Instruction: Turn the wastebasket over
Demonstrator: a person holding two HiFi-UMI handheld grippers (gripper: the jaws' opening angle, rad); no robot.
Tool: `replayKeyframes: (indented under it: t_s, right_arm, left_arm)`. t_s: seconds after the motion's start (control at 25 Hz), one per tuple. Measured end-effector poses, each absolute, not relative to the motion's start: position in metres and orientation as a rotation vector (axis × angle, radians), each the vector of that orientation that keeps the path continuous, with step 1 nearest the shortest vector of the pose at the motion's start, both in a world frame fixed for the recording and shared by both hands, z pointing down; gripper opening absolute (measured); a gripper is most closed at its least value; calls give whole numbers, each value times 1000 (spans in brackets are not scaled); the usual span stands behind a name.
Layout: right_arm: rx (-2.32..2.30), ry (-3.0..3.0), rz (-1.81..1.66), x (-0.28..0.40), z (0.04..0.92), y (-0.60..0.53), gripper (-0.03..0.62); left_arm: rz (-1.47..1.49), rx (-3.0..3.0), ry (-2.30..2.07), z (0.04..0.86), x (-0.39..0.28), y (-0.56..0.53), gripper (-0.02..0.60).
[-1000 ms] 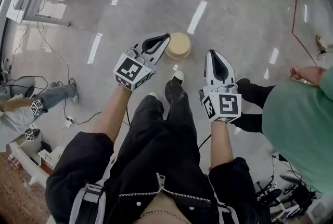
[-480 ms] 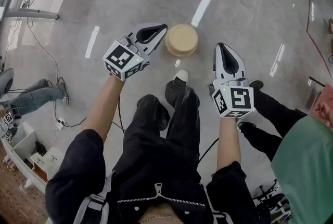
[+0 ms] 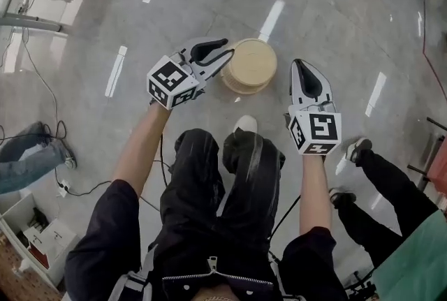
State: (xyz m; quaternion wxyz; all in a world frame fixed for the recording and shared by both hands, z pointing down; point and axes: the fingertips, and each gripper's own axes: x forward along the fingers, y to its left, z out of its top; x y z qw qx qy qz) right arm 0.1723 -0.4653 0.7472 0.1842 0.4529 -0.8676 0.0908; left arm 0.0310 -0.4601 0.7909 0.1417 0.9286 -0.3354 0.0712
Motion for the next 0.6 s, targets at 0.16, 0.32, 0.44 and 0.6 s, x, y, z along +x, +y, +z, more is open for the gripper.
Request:
replayKeyframes:
  t_s: [0.16, 0.32, 0.44, 0.6]
  right_arm:
    - [1269, -2424, 240, 180, 817, -470, 12]
    - [1225, -2418, 283, 188, 878, -474, 14]
    - [1204, -2416, 350, 190, 914, -476, 117]
    - [1172, -2405, 503, 187, 959, -480, 223]
  left_arm:
    - [202, 2650, -950, 866, 33, -466, 110]
    - [241, 2629, -913, 923, 39, -472, 189]
    - [231, 2601, -889, 953, 39, -474, 253]
    - [192, 2510, -835, 985, 37, -475, 334]
